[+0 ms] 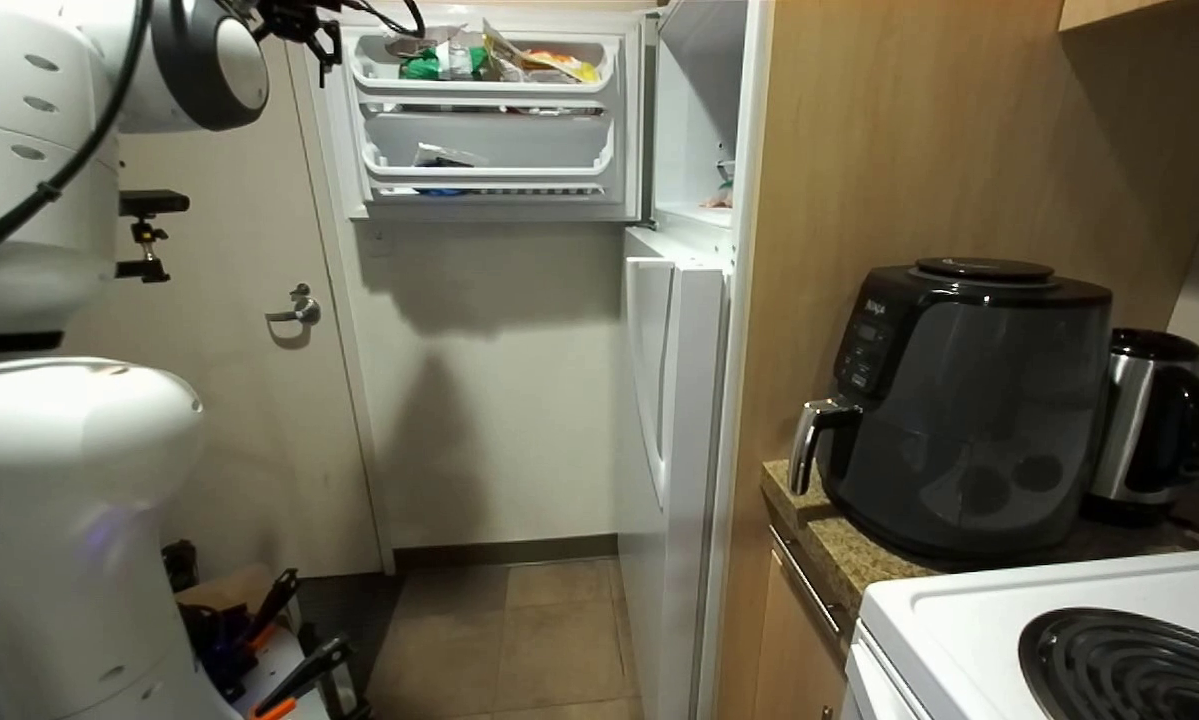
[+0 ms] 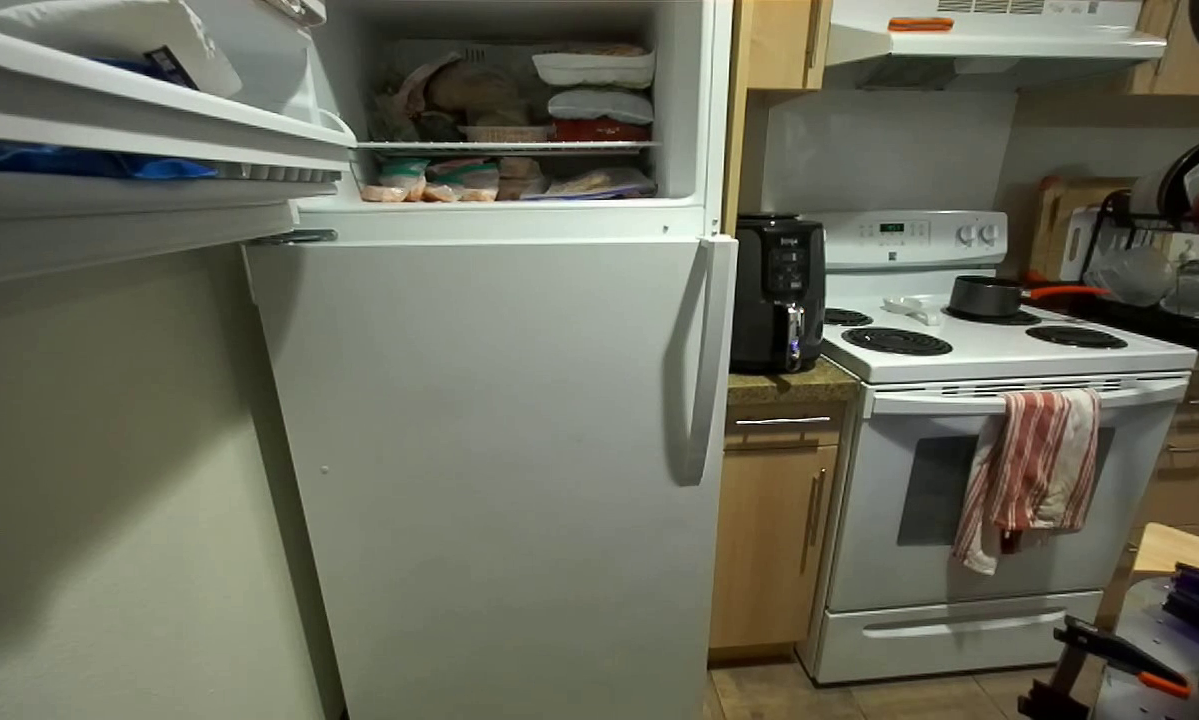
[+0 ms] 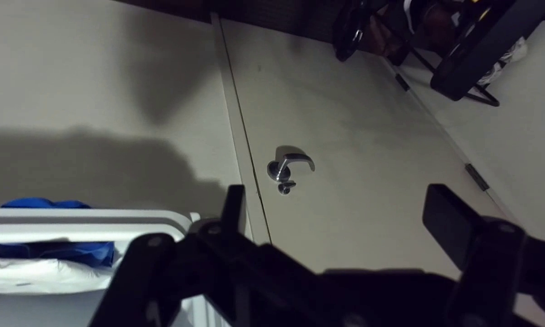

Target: Open the fridge

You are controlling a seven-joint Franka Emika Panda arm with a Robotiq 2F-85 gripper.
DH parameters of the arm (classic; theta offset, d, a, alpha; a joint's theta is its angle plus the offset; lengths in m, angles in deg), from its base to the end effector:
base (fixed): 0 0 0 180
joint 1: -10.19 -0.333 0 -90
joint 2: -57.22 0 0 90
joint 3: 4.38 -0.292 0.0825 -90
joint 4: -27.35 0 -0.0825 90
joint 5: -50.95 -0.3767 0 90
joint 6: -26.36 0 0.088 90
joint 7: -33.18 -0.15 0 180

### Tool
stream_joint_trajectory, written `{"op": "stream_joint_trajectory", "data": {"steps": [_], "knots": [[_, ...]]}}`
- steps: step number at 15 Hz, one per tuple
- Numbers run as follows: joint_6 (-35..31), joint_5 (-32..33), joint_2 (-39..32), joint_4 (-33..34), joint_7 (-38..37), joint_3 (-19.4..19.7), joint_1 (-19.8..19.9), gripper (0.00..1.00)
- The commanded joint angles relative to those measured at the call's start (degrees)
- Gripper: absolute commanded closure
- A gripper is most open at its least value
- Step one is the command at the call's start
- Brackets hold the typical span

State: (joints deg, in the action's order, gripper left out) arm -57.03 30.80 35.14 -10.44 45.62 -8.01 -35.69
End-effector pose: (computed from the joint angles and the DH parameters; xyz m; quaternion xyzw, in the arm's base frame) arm 0.3614 0.4885 0.7406 -0.7987 -0.5384 -0.1353 0.2320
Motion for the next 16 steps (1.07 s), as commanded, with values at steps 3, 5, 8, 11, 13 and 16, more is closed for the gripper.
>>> {"op": "stream_joint_trajectory", "data": {"steps": [3, 5, 8, 11, 13, 16], "knots": [[6.2, -4.9, 1.1, -2.5, -4.7, -0.3, 2.7, 0.00], [7.4, -6.0, 1.0, -3.6, -6.1, -0.2, 3.2, 0.00], [9.1, -7.3, 1.3, -5.5, -7.5, -0.2, 3.9, 0.00], [10.5, -8.3, 1.8, -7.5, -8.0, 0.0, 4.5, 0.00], [10.6, -8.8, 2.2, -8.8, -7.9, 0.2, 4.9, 0.00], [10.6, -9.2, 3.1, -11.7, -8.2, 0.4, 5.6, 0.00]]}}
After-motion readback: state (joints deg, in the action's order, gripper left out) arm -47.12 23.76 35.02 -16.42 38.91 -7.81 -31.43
